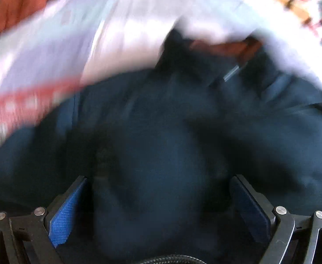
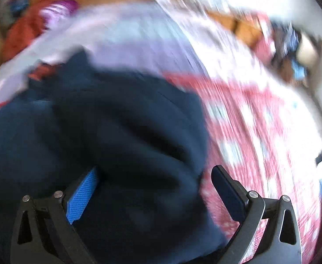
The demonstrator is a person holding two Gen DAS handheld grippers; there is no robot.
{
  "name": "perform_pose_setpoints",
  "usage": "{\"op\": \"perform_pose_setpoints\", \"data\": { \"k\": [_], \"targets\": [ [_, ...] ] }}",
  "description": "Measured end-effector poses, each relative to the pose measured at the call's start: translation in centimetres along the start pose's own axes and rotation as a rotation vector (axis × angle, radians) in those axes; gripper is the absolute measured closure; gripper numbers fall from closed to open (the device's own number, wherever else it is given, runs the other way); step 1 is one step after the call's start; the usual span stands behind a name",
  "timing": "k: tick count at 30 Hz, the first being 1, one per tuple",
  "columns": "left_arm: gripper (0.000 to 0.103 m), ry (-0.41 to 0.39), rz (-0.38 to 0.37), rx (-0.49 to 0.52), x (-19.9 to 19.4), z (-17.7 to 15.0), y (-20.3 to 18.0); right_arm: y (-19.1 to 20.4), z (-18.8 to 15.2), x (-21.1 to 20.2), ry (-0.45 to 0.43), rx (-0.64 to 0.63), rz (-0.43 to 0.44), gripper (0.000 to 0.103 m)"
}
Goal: Fold large clothes
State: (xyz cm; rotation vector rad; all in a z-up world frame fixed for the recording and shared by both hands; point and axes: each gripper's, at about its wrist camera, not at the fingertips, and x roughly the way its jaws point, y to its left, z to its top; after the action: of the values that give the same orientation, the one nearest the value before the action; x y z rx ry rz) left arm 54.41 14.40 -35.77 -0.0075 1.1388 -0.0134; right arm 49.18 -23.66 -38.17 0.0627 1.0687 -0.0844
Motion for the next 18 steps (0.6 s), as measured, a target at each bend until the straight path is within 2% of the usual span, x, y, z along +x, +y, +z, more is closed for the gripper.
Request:
{"op": "perform_pose_setpoints", "data": {
  "k": [1, 2, 3, 5, 9, 13, 14, 16, 17, 18],
  "targets": [
    [0.000, 0.041, -0.051, -0.054, 1.4, -0.4, 1.2, -2.3, -0.5, 0.9, 0.024, 0.069, 0.059, 0.000],
    [0.000, 0.059, -0.105, -0.119, 2.2, -0.9, 2.4, -3.4, -0.8, 1.2, 0.023, 0.082, 0.083, 0.000],
    [0.000, 0.050, -0.113, -0.132, 2.2, -1.2, 2.7, -3.6, -0.9, 1.1, 0.010, 0.059, 0.071, 0.000],
    [0.000, 0.023, -0.082, -0.093, 1.8, -1.6, 2.1, -2.9, -1.1, 0.9, -0.007, -0.020, 0.043, 0.000],
    [0.000, -0.005, -0.003, -0.045, 0.3, -1.5, 0.7, -2.1, -0.7, 0.4, -0.018, -0.069, -0.021, 0.000],
    [0.000, -0.131, 0.060, 0.039, -3.0, -1.5, -0.6, 0.6, -0.9, -3.1, -0.117, -0.206, -0.202, 0.000],
    [0.000, -0.143, 0.073, 0.066, -3.0, -1.7, -0.9, 1.1, -0.9, -3.6, -0.143, -0.217, -0.201, 0.000],
    [0.000, -0.075, 0.084, 0.081, -1.4, -2.0, -0.6, 1.8, -1.2, -4.9, -0.181, -0.223, -0.138, 0.000],
    [0.000, -0.033, 0.071, 0.059, -0.3, -2.3, -0.1, 2.2, -1.4, -4.6, -0.171, -0.234, -0.107, 0.000],
    [0.000, -0.022, 0.056, 0.038, 0.2, -2.4, 0.4, 2.4, -1.8, -3.8, -0.135, -0.251, -0.098, 0.000]
  ]
}}
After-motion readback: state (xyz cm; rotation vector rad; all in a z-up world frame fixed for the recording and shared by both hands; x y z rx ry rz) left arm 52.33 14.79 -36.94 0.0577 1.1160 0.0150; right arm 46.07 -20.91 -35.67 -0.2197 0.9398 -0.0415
